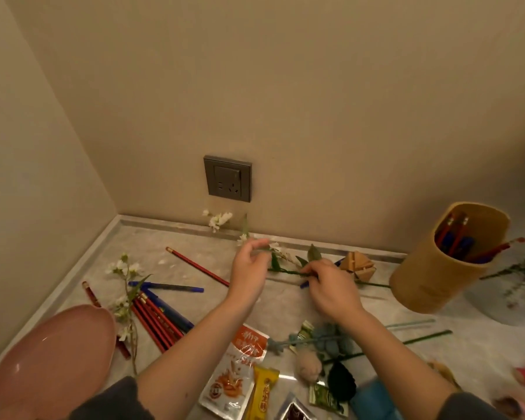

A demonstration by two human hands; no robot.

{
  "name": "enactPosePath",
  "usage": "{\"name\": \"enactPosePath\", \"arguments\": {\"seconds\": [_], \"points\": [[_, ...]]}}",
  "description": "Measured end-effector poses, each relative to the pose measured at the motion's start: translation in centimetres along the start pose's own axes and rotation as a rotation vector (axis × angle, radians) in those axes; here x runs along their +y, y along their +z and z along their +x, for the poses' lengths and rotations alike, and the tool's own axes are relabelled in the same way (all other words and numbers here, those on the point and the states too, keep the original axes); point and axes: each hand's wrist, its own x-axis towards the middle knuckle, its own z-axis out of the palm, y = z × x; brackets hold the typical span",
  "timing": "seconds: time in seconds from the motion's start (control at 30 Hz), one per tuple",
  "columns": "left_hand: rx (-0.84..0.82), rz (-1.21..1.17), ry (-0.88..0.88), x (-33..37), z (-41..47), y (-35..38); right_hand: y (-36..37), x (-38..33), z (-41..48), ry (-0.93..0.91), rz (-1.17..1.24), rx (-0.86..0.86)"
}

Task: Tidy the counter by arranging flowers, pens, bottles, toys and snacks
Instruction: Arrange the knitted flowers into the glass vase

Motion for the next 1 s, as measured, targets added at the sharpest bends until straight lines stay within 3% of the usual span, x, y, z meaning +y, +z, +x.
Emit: {"name": "enactPosePath", "arguments": {"seconds": [0.13, 0.3, 0.4, 0.53, 0.7, 0.87, 1.0], "points": [[0.030, -0.029, 0.000, 1.1, 0.5, -0.3, -2.1, 0.5, -1.2, 0.032, 0.029, 0.063], [0.153, -0.175, 0.147, 2.6, -1.0, 0.6, -4.0, 0.8, -2.3, 0.147, 0.186, 0.152], [0.006, -0.225, 0.073, 3.4, -2.3, 2.1, -5.3, 0.1, -2.4, 0.182, 0.445, 0.188], [-0.329, -0.050, -0.061, 3.7, -4.0, 4.6, -6.8, -1.5, -3.2, 0.172, 0.782, 0.137], [-0.339, -0.174, -0.168, 3.3, -4.7, 6.1, -8.1, -1.8, -4.6, 0.104, 1.010, -0.030], [-0.439, -0.321, -0.266, 3.1, -5.4, 6.7, -8.0, -0.9, -5.4, 0.156, 1.198, -0.025], [-0.340, -0.267, -0.204, 3.3, -5.4, 7.3, -7.9, -0.6, -5.9, 0.105, 1.060, -0.072]]}}
